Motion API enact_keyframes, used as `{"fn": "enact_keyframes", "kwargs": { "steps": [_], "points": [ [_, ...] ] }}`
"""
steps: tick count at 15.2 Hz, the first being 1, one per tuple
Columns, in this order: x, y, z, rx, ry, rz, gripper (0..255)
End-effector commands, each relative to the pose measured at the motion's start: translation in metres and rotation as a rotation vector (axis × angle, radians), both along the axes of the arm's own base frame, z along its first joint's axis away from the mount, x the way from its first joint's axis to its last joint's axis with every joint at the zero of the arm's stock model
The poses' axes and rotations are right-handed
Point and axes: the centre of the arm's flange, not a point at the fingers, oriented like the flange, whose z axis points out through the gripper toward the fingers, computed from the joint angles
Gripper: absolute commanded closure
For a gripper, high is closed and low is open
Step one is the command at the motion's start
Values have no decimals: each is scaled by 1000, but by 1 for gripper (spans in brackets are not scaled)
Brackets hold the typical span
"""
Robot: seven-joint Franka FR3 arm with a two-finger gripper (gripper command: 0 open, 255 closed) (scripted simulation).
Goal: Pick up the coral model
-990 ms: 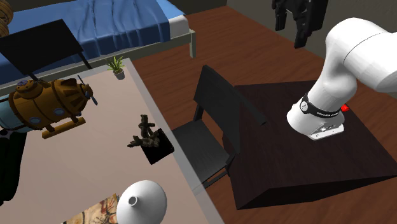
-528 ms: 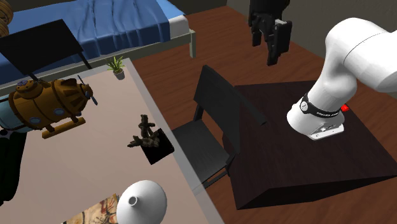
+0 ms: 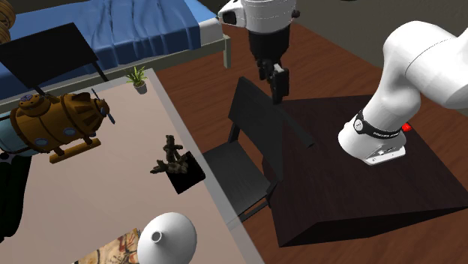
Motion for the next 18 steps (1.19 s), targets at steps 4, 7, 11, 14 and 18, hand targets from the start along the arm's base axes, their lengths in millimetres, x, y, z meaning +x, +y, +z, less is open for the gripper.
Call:
{"fn": "enact_keyframes", "kwargs": {
  "steps": [4, 7, 11, 14, 18],
  "points": [
    [51, 5, -42, -27, -21, 40, 0],
    [80, 9, -66, -43, -33, 63, 0],
    [119, 14, -98, -64, -48, 95, 0],
    [149, 19, -121, -81, -60, 118, 0],
    [189, 25, -152, -102, -75, 149, 0]
  ]
}}
